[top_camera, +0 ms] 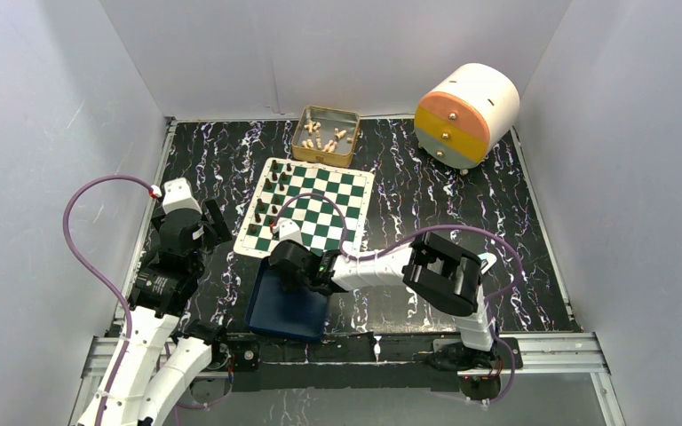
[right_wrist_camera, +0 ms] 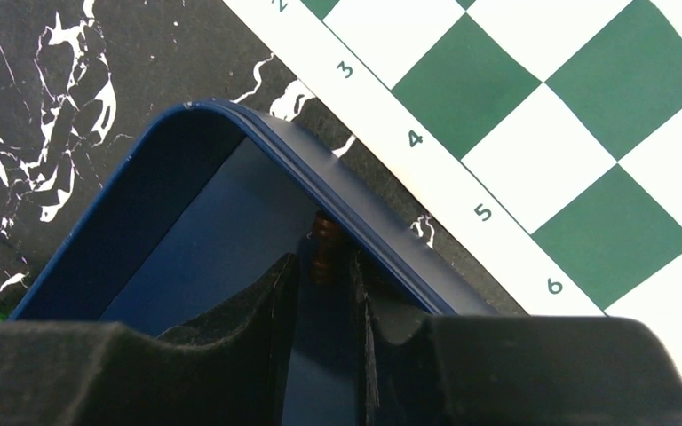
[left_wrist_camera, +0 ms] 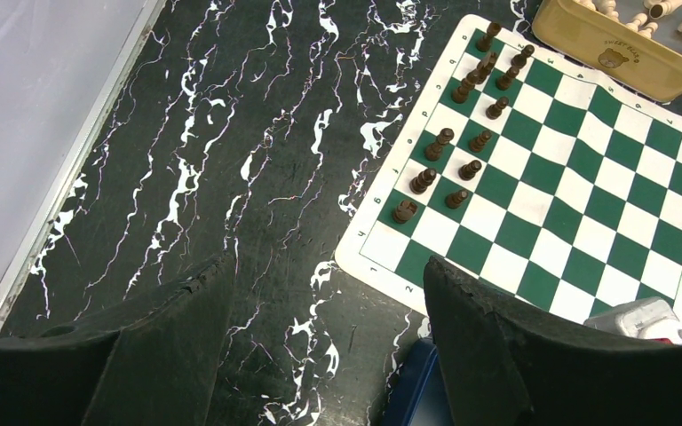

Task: Set up the chess pieces on the board
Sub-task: Pick up the chess piece from the storage box, then place the chess piece on the chessboard.

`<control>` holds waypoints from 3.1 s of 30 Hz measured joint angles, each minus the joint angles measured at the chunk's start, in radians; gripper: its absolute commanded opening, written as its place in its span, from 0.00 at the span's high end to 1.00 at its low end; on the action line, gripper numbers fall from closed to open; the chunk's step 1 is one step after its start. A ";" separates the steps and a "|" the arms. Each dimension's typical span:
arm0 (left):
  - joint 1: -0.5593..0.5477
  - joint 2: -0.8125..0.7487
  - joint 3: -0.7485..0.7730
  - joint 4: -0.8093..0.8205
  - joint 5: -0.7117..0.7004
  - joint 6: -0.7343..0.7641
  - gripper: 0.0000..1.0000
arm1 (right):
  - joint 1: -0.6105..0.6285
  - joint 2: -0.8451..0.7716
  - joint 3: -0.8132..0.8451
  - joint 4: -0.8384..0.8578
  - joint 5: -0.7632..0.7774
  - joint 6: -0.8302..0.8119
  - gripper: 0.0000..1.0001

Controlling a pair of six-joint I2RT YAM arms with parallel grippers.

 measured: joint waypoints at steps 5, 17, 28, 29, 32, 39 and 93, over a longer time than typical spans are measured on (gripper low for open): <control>0.000 0.000 0.000 0.000 0.000 -0.002 0.27 | 0.004 0.016 0.024 -0.005 0.006 0.000 0.69; 0.000 -0.008 0.000 0.001 0.032 -0.003 0.32 | 0.009 -0.020 0.019 -0.071 -0.013 0.018 0.83; 0.000 0.019 0.000 0.021 0.213 0.027 0.39 | -0.044 -0.316 -0.058 -0.079 -0.243 -0.064 0.86; -0.001 0.021 0.000 0.027 0.254 0.036 0.40 | -0.059 -0.337 -0.067 -0.079 -0.277 -0.066 0.86; -0.001 0.023 0.002 0.050 0.407 0.069 0.44 | -0.134 -0.410 -0.108 -0.086 -0.425 -0.066 0.86; -0.009 0.070 0.000 0.212 0.832 0.172 0.50 | -0.376 -0.562 -0.175 -0.159 -0.724 -0.118 0.83; -0.296 0.280 -0.110 0.447 1.347 0.937 0.96 | -0.505 -0.541 -0.121 -0.235 -1.170 -0.100 0.81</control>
